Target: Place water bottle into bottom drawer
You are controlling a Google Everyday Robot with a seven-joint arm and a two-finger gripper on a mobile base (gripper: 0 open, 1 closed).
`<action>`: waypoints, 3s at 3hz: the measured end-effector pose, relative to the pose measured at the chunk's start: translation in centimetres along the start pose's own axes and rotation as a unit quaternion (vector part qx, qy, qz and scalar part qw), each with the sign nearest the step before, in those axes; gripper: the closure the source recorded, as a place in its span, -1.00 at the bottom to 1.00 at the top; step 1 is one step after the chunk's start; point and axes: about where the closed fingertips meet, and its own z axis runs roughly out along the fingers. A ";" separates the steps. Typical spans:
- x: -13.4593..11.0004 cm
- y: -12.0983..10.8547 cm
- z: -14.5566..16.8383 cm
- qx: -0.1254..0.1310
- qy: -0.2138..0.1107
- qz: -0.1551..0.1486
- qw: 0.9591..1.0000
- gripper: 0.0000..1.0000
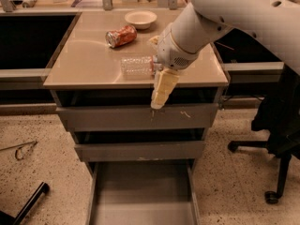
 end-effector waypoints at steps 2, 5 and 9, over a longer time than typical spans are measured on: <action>-1.5 -4.6 5.1 -0.028 -0.015 -0.022 0.999 -1.00; -2.6 -8.5 9.5 -0.049 -0.017 -0.019 0.998 -1.00; 0.6 -9.8 8.0 -0.003 0.000 -0.006 1.000 -1.00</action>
Offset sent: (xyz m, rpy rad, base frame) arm 0.1219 0.0875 -0.0315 0.0364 0.0490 0.1404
